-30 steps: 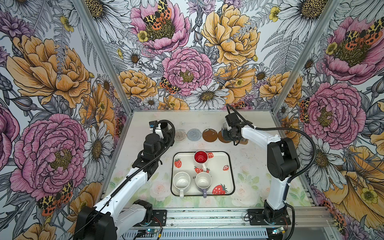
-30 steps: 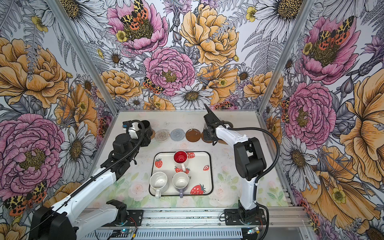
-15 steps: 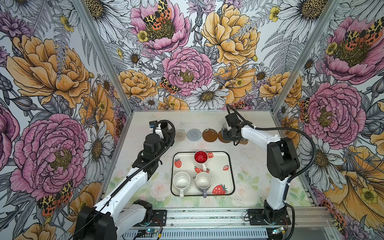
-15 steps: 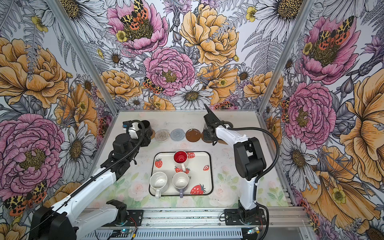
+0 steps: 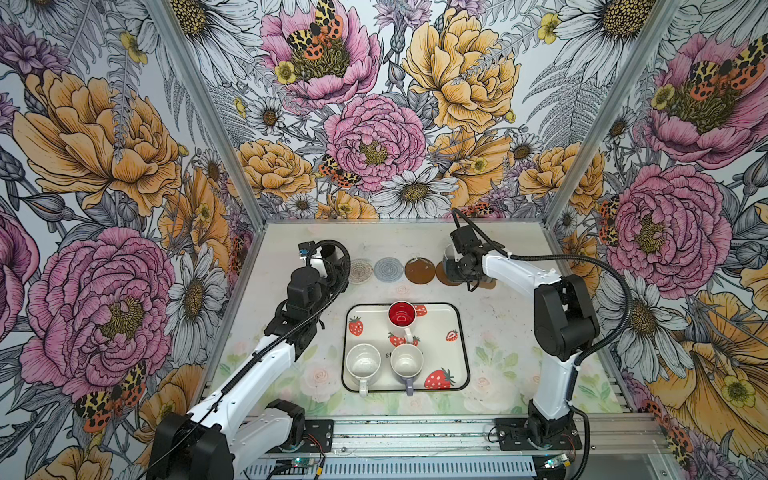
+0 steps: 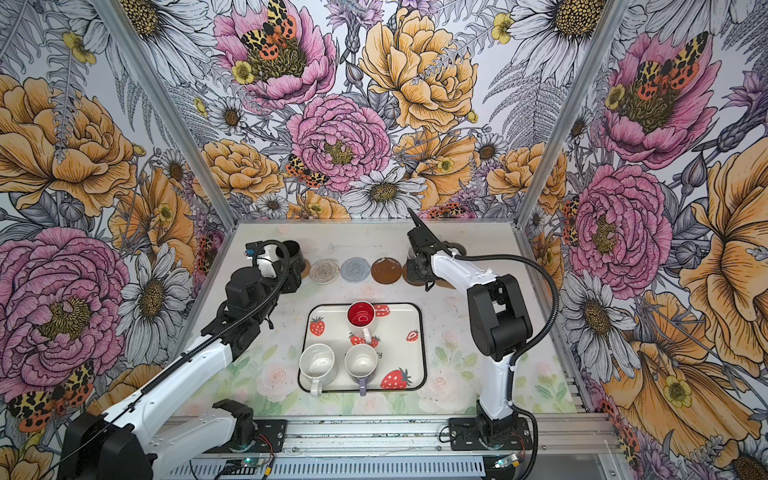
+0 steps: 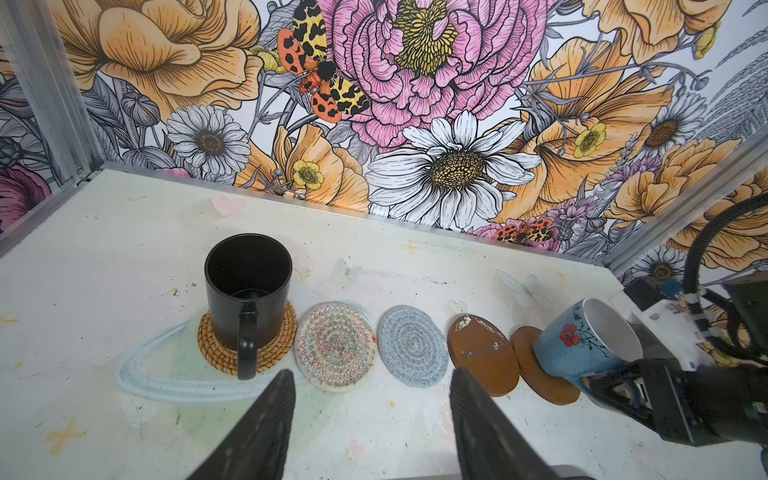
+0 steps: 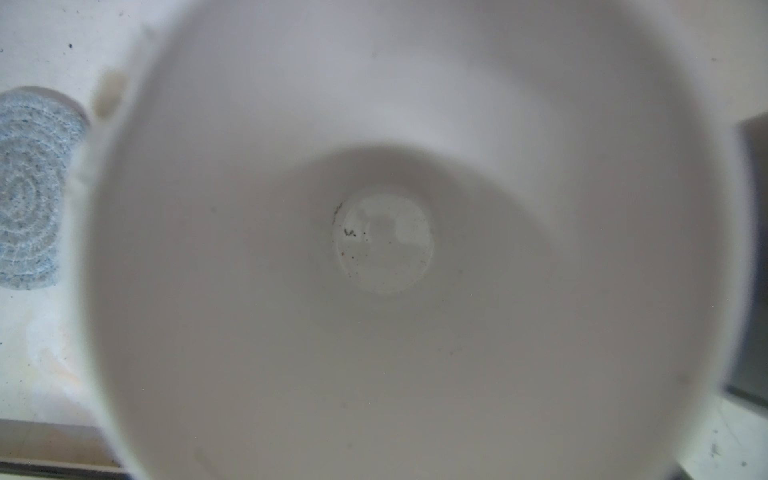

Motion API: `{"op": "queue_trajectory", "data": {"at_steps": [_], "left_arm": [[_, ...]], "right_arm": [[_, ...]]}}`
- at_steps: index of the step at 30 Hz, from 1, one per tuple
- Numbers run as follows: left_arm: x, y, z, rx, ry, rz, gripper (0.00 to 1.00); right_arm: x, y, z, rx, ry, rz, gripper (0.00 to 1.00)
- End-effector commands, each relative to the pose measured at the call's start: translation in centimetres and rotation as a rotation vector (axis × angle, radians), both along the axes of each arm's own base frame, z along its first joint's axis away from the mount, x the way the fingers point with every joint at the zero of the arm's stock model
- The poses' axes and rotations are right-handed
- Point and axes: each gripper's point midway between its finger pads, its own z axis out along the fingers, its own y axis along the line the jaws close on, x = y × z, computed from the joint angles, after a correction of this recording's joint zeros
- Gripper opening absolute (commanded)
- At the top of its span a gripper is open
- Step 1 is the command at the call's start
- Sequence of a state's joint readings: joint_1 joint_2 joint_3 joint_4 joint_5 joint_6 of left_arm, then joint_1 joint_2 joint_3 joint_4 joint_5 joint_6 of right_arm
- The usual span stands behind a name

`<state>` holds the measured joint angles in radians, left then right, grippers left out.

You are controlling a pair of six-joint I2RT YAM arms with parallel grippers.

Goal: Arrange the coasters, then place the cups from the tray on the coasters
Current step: 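Lower the blue-handled mug onto the brown cork coaster beside the grey mug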

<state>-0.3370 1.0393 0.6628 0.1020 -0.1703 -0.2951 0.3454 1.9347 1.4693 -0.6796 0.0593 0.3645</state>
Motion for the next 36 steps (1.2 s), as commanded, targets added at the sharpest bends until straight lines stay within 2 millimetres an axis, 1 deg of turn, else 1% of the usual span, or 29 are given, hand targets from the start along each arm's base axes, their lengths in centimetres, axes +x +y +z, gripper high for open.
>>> {"op": "queue_trajectory", "data": {"at_steps": [1,18,36], "left_arm": [[0.0,0.1,0.5,0.019,-0.023,0.009,0.61],[0.0,0.2,0.5,0.021,-0.025,0.010,0.61],[-0.1,0.3,0.6,0.021,-0.026,0.012,0.61]], "right_arm": [[1.7,-0.2,1.1,-0.012,-0.063,-0.011,0.00],[1.4,-0.7,0.5,-0.026,-0.050,-0.020,0.00],[1.3,-0.1,-0.2,0.007,-0.023,-0.011,0.00]]}}
